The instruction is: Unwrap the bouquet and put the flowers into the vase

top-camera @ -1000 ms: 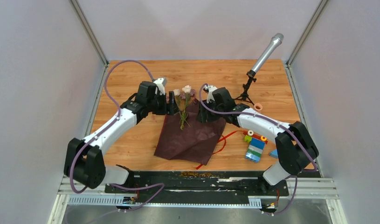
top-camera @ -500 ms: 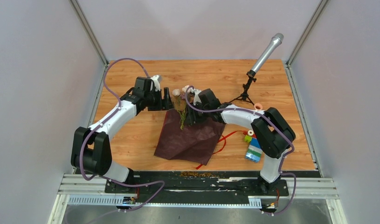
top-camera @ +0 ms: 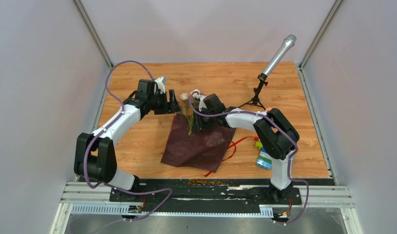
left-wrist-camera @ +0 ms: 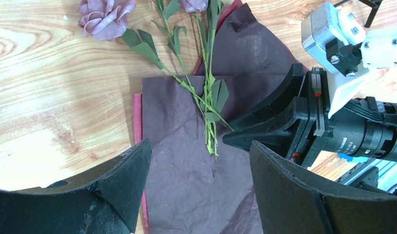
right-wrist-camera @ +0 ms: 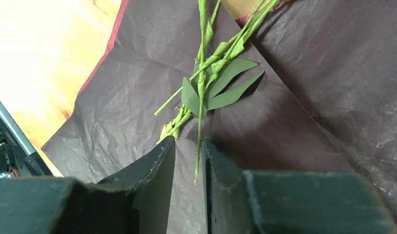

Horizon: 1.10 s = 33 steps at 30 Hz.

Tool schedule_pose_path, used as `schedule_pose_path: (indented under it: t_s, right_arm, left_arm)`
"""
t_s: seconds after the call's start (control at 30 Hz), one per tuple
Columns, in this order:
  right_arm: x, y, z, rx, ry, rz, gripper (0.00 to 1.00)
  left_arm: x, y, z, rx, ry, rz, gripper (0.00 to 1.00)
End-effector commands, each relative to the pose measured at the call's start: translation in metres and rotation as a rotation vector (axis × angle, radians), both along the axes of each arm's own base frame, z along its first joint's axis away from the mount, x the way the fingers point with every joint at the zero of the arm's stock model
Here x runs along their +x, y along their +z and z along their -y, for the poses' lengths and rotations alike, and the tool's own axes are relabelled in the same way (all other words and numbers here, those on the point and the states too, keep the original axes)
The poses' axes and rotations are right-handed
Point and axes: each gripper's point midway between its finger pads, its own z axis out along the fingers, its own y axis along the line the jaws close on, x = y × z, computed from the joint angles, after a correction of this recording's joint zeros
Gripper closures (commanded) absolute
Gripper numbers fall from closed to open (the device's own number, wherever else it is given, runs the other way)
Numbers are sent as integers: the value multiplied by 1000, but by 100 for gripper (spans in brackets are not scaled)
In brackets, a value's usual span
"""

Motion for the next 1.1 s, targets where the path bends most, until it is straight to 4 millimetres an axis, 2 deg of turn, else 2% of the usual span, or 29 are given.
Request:
schedule_pose_path:
  t_s: [0.0,0.07,0.2,0.33,0.73,0.93,1.07]
  right_arm:
    - [11,9,-12,21,10,47,73]
    - [12,8,-12,15,10,49,75]
    - [10,7,-13,15,15,43,87]
    - [10,18,-15,31,20,62,100]
    - [3,58,-15,94,13,122,100]
    - [-5,79,-10,116,7,143,100]
    - [-10,84,-6,111,4,152,100]
  left_arm:
    - [4,14,2,-42,-7,46,19]
    - [4,15,2,-44,-8,50,19]
    - [5,17,2,-49,-8,53,20]
    - [5,18,0,-51,-3,56,20]
    - [3,29,-4,-64,5,101,20]
    - [2,46,-10,-47,20,173,20]
    - [1,63,-9,-75,21,230,20]
